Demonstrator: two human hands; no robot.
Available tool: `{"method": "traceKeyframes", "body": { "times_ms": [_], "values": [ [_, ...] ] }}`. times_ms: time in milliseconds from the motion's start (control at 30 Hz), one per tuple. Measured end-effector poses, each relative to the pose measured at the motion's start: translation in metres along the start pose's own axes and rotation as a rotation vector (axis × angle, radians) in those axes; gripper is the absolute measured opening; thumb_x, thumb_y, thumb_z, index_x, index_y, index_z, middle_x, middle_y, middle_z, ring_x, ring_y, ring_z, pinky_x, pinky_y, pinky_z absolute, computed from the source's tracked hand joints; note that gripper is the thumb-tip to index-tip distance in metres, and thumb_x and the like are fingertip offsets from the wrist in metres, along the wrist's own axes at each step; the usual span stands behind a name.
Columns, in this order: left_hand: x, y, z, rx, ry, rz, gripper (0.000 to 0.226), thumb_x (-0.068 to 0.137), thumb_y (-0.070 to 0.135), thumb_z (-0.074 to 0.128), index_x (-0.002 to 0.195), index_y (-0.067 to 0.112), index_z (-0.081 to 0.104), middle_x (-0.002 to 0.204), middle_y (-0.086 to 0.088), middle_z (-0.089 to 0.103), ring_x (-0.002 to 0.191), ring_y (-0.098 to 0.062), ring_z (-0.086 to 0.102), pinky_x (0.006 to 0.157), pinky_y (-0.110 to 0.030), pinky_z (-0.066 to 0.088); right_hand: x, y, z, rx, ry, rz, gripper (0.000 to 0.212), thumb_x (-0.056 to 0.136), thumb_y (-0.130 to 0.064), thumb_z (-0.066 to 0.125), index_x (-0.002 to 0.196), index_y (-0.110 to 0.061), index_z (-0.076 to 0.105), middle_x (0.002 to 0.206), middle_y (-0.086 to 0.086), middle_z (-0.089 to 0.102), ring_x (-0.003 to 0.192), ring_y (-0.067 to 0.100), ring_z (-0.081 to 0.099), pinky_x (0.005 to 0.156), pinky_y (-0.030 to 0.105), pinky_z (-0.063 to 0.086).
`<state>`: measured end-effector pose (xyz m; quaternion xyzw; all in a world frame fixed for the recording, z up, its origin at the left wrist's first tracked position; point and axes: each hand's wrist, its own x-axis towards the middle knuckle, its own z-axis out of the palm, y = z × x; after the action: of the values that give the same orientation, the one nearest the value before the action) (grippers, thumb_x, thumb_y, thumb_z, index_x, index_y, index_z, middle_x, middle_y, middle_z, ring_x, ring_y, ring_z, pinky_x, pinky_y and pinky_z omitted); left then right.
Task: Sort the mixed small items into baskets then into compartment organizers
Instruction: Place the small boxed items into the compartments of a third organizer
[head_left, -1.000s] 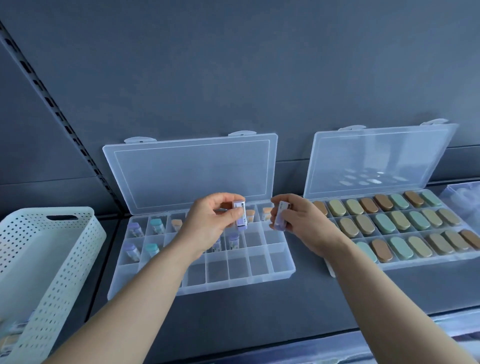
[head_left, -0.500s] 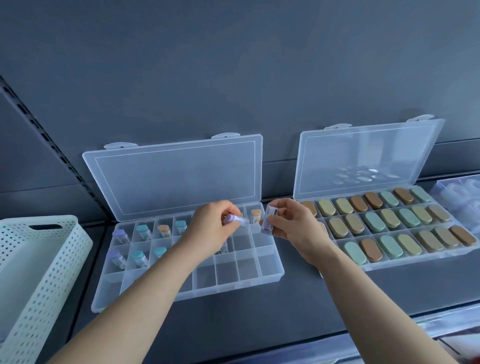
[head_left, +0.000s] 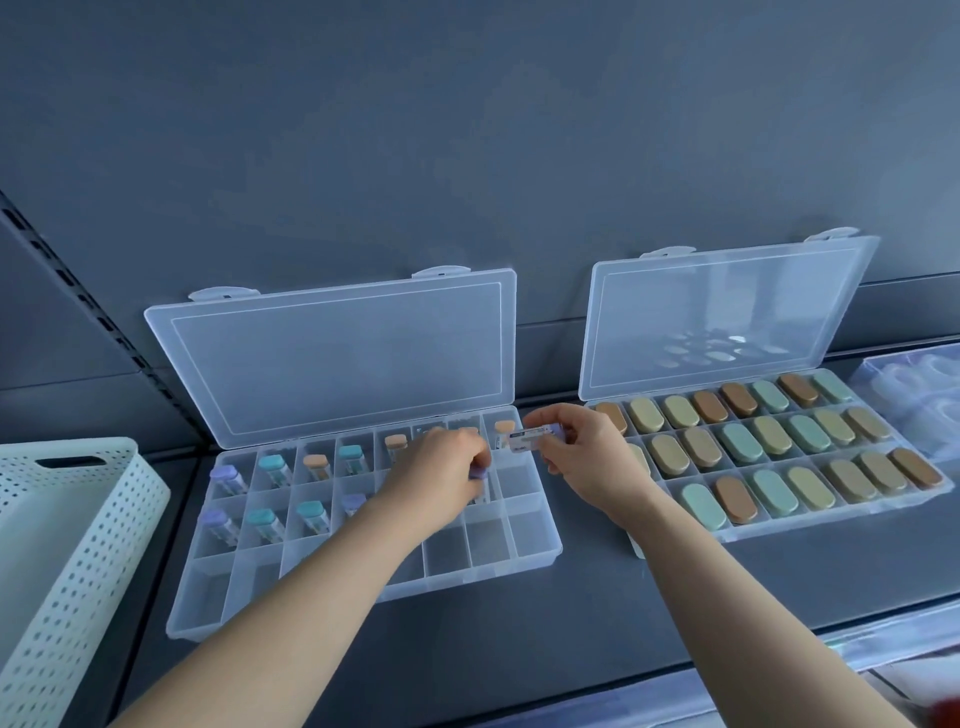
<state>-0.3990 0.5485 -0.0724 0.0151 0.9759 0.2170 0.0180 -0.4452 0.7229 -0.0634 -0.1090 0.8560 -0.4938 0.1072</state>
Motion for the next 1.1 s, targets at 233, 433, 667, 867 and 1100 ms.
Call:
{"method": "traceKeyframes", "body": {
  "times_ms": [233, 433, 667, 867, 1100],
  "values": [
    [-0.001, 0.000, 0.001, 0.096, 0.040, 0.035, 0.017, 0.085, 0.026, 0.065, 0.101, 0.024, 0.068, 0.095, 0.009, 0.070, 0.096, -0.015, 0.055, 0.075, -0.028, 0.050, 0.000, 0.006, -0.001, -0.039, 0.021, -0.103, 0.019, 0.081, -0.001, 0.063, 0.077, -0.020, 0.061, 0.074, -0.011, 0.064, 0.057, -0.002, 0.053, 0.059, 0.008, 0.044],
    [-0.004, -0.002, 0.001, 0.085, 0.058, 0.041, 0.017, 0.085, 0.029, 0.067, 0.101, 0.023, 0.068, 0.095, 0.008, 0.070, 0.096, -0.017, 0.055, 0.072, -0.028, 0.048, -0.001, 0.008, 0.006, -0.320, -0.046, -0.224, 0.013, 0.082, -0.006, 0.061, 0.085, -0.018, 0.067, 0.072, -0.013, 0.061, 0.067, 0.011, 0.054, 0.066, 0.023, 0.047],
    [-0.011, -0.004, -0.004, 0.063, 0.106, 0.038, 0.031, 0.086, 0.042, 0.065, 0.110, 0.023, 0.066, 0.101, 0.008, 0.069, 0.095, -0.014, 0.051, 0.077, -0.029, 0.046, -0.003, 0.010, 0.017, -0.586, -0.126, -0.241, 0.019, 0.092, -0.022, 0.057, 0.107, -0.022, 0.067, 0.099, -0.007, 0.069, 0.094, 0.010, 0.050, 0.068, 0.022, 0.037],
    [-0.026, -0.006, -0.019, 0.052, 0.135, 0.040, 0.040, 0.084, 0.053, 0.062, 0.112, 0.024, 0.066, 0.105, 0.009, 0.068, 0.102, -0.015, 0.053, 0.082, -0.030, 0.048, -0.010, -0.004, 0.007, -0.591, -0.120, -0.245, 0.031, 0.088, -0.021, 0.062, 0.119, -0.022, 0.063, 0.109, -0.010, 0.067, 0.105, 0.011, 0.051, 0.081, 0.023, 0.044],
    [-0.087, -0.051, -0.068, 0.057, 0.257, -0.048, 0.026, 0.085, 0.045, 0.064, 0.104, 0.026, 0.066, 0.101, 0.016, 0.065, 0.099, -0.010, 0.050, 0.083, -0.031, 0.046, -0.022, -0.062, 0.051, -0.522, -0.131, -0.386, 0.033, 0.089, -0.022, 0.061, 0.122, -0.024, 0.062, 0.121, -0.013, 0.063, 0.116, 0.010, 0.053, 0.095, 0.024, 0.042]
  ]
}}
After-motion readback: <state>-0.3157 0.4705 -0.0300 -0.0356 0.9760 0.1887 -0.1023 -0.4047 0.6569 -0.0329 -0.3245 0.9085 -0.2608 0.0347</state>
